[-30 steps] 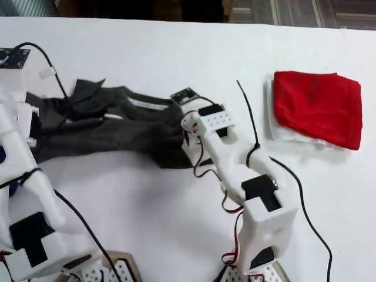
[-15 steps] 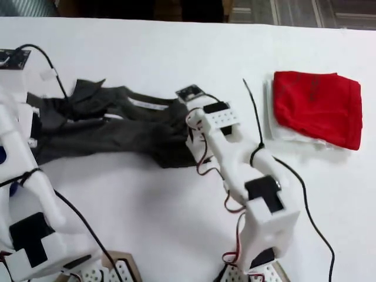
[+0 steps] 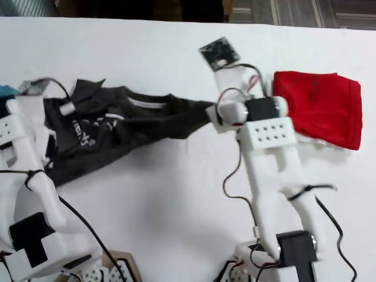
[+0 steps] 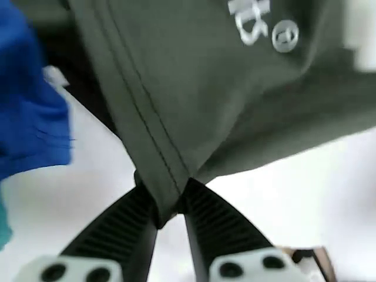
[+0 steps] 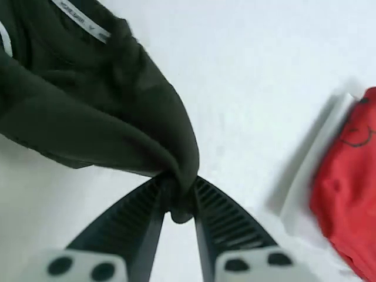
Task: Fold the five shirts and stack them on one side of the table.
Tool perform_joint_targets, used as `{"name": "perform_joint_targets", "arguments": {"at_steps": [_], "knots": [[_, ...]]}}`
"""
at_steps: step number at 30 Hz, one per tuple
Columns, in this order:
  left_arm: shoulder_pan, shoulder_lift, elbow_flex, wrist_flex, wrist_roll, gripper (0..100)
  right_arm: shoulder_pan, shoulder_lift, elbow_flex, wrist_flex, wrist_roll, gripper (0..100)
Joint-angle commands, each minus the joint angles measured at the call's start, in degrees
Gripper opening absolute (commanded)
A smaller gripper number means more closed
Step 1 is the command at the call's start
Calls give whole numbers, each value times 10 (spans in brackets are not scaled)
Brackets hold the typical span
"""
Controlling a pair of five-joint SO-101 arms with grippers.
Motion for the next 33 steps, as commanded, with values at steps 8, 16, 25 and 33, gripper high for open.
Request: {"name": "perform_joint_targets", "arguments": {"at_steps": [8,16,25,33], "knots": [[0,-30,42,-29,-55,230,102,-35,-8,10,50,20],[27,-10,-23,-64,-66,229,104,-39,-8,11,63,20],[49,123,87,-260,-72,229,103,-35,-8,10,64,20],[54,174,65,-170,-99,221,115,-34,-8,7,64,20]]}}
